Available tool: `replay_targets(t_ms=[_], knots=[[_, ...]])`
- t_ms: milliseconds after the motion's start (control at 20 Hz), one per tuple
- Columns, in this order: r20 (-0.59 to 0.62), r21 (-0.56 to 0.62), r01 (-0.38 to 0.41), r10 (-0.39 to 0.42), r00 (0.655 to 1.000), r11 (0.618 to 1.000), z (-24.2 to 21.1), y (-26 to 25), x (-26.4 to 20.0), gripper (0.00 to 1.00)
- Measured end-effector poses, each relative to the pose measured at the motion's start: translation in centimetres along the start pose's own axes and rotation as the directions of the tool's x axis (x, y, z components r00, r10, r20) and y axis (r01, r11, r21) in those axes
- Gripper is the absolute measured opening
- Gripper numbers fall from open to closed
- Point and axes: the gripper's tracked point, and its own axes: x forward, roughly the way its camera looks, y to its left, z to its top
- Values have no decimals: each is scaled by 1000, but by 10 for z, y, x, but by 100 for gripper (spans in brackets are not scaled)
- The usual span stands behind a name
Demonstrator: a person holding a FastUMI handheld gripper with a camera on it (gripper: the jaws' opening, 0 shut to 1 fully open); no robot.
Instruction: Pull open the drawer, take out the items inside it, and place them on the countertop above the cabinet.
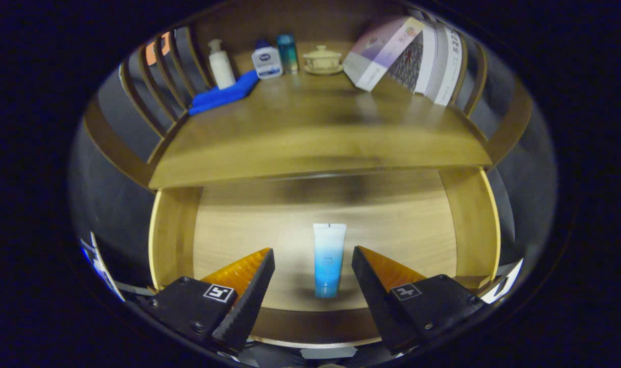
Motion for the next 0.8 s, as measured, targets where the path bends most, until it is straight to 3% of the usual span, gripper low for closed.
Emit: replay_targets(t_ms=[350,800], knots=[[-131,5,74,-73,989,997,-17,-13,37,96],[-249,42,106,-92,964,993,-36,-19,60,92]])
